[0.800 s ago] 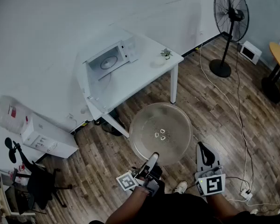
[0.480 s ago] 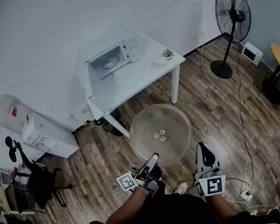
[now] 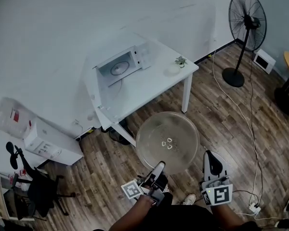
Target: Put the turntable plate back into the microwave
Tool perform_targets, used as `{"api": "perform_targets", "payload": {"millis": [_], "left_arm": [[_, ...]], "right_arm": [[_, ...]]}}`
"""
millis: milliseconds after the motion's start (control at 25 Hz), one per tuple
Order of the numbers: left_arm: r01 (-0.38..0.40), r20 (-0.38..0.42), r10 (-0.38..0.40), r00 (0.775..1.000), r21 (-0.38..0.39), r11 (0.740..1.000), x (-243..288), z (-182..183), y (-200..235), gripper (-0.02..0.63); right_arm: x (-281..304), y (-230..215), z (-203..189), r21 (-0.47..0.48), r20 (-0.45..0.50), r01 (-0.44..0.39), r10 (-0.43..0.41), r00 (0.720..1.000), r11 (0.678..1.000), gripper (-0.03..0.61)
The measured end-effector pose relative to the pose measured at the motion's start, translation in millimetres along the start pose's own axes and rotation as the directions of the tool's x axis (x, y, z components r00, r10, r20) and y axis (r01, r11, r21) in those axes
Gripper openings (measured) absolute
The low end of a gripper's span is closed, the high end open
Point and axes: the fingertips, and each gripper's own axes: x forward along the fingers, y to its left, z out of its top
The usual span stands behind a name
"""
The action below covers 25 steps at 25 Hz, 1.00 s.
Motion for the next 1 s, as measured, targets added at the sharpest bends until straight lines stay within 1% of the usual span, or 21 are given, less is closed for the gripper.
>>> {"api": "perform_targets", "payload": {"millis": [320,440,600,760,1000], "left_arm": [[0.0,-0.015,0.001,1.0,0.003,1.0,14.8,63.1,13.3,0.041],[0.006,-0.024,-0.005,1.0,0.014,1.0,21.2,88.6,18.7,0.041],[0.006,-0.014,-0.005,1.0,0.008,1.0,30.9,114.4,29.6,0.041],[-0.002,0.009,0.001,1.0,0.011,1.0,47.2,133.4,41.7,0.041],[-0.012,0.064,0.011,0.998,0.027,1.0,76.0,160.7,59.4,0.041]], "right_arm": [[65.9,22.6,-2.5,0.004,0.008,0.002,-0.002,1.0,1.0,0.018],[89.5,31.9,-1.2,-0.006,0.018,0.012,-0.012,1.0,1.0,0.018],[111.9,38.9,-5.3,0.0,0.023,0.022,-0.022,0.999,1.0,0.018],[138.9,38.9,-13.6,0.003,0.009,-0.011,0.011,1.0,1.0,0.018],[194.5,25.7,-25.3,0.002,-0.004,-0.082,0.082,0.997,0.997,0.018]]}}
